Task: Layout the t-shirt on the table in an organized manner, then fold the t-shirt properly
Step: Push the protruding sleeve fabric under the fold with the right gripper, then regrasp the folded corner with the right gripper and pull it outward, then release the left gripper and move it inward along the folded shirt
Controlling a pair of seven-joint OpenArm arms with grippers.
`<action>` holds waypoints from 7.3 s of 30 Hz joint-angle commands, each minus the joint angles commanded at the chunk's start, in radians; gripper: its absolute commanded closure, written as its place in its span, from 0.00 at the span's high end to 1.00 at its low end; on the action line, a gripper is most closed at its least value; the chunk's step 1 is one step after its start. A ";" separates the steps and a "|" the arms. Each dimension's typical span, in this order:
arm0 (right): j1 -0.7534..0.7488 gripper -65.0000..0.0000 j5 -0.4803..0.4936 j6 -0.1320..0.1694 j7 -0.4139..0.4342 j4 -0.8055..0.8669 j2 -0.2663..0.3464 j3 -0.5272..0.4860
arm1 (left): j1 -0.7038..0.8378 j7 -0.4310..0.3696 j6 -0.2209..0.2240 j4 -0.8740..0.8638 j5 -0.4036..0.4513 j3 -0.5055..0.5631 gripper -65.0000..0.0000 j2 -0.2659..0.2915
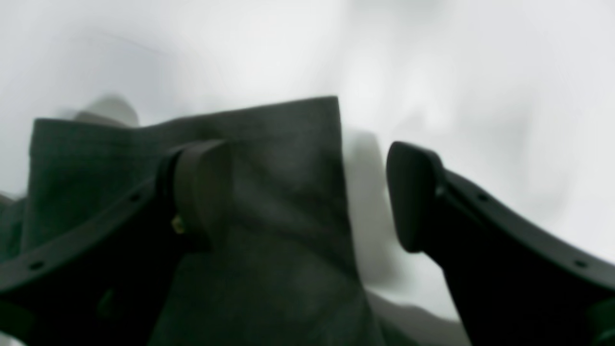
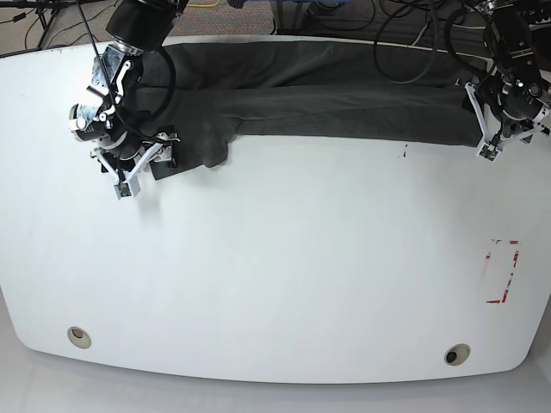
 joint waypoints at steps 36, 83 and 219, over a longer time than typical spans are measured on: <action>-0.054 0.00 0.002 0.000 0.026 0.066 -0.043 -0.086 | -0.015 0.000 0.000 -0.003 0.000 0.000 0.56 0.000; -0.439 0.00 1.036 0.000 -0.252 0.345 0.299 -0.322 | -0.015 -0.002 0.000 -0.005 0.006 0.003 0.56 0.003; -0.310 0.14 0.031 0.000 0.265 0.072 0.135 -0.167 | -0.117 -0.149 0.000 -0.419 -0.374 -0.028 0.06 0.034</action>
